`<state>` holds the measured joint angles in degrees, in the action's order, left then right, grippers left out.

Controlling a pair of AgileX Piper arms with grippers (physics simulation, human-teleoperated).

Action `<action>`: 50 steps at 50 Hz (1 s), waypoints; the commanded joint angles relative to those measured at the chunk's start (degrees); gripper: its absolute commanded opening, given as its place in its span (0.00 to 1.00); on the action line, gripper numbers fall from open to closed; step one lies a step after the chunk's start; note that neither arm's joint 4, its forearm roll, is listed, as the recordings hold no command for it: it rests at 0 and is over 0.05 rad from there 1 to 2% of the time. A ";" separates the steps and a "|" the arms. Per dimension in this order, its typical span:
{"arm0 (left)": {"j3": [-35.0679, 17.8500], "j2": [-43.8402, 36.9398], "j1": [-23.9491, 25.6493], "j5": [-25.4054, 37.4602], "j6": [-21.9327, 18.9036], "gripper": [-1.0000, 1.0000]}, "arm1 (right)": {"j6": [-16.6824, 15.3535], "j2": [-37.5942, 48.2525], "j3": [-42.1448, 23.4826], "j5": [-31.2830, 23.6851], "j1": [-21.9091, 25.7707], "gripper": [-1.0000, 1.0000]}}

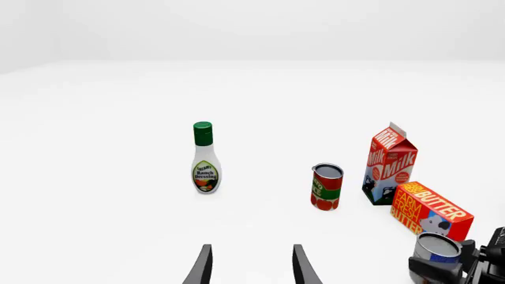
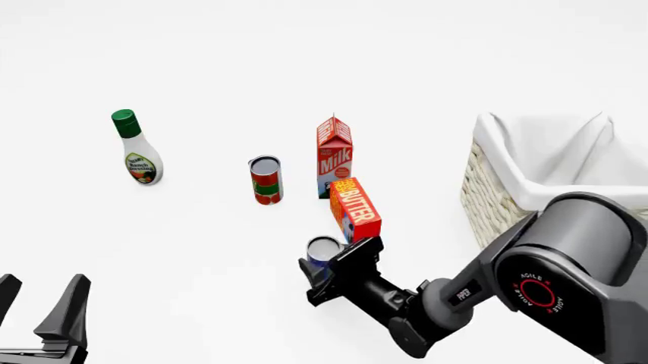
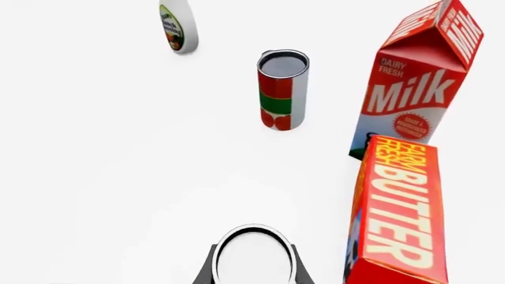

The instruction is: Pick the alphabet soup and place it in the basket.

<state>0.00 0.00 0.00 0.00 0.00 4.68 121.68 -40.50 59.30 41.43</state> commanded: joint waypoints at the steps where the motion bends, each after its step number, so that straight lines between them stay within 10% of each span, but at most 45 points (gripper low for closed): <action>1: 0.00 0.00 0.00 0.00 0.00 1.00 | 0.27 0.50 -0.11 -0.24 -0.14 0.00; 19: 0.00 0.00 0.00 0.00 0.00 1.00 | 0.82 -3.43 2.08 -0.24 0.80 0.00; 50: 0.00 0.00 0.00 0.00 0.00 1.00 | -3.38 -37.47 10.82 -12.92 0.44 0.00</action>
<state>0.00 0.00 0.00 0.00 0.00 1.84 96.19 -31.59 51.48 42.29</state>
